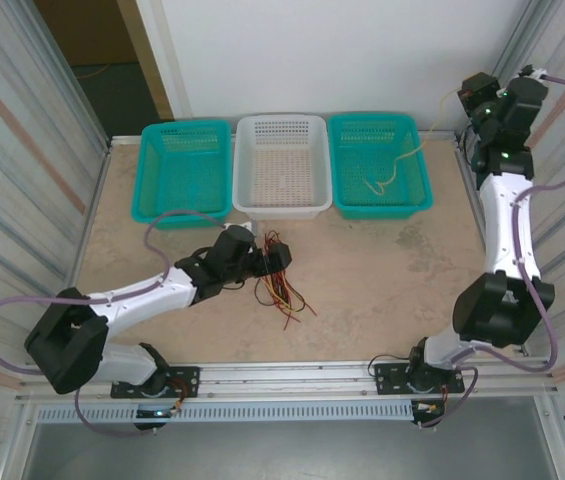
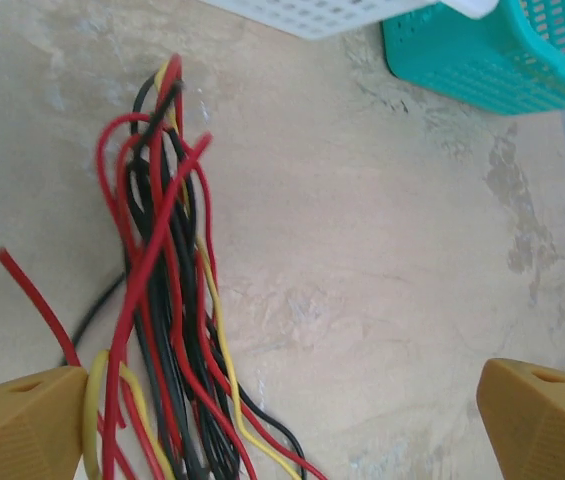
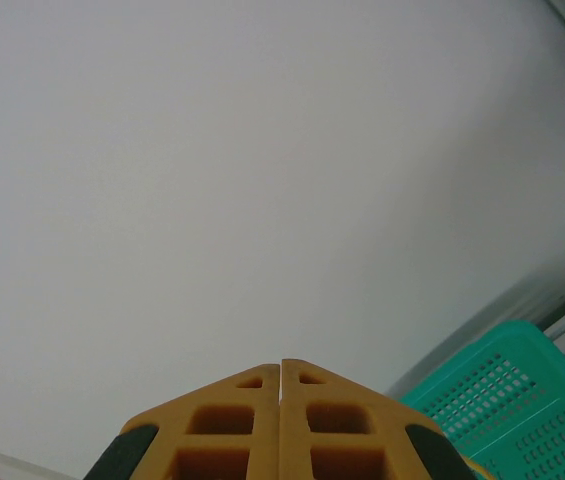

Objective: Untangle the cables

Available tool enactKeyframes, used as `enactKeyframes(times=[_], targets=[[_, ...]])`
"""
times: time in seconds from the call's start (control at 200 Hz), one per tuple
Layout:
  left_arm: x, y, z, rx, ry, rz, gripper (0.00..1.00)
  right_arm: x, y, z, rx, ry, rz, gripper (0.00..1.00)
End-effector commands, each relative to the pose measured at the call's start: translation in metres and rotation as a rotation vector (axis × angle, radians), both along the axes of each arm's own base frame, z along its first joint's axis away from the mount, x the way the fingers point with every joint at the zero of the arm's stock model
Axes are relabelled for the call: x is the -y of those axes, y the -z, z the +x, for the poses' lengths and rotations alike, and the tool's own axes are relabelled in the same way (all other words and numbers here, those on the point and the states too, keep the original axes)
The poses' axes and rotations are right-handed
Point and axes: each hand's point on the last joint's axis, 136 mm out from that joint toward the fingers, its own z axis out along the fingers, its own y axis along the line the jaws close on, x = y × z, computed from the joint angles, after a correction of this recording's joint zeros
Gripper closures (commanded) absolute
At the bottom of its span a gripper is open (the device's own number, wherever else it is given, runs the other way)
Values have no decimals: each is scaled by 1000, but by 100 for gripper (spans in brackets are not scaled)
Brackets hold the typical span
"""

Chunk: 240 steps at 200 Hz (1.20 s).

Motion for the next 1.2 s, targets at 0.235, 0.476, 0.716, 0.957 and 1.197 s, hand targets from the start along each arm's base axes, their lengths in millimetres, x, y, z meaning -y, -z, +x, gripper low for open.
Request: enactKeyframes(times=[0.235,0.476,0.716,0.957,1.197], targets=[[-51,-31,-36,64,-2,78,2,-6,20,56,121,52,23,100],[-109,-55,-35,105,-172,122,2,-17,82,47,21,61,23,96],[-148,-53,-25,27,-290,156,3,-34,117,7,-69,23,-7,58],[-177,-41,-7,-69,-390,180,3,-48,125,-47,-207,-30,-102,47],[-208,-52,25,-94,-480,121,3,-67,109,-146,-380,-141,-253,41]])
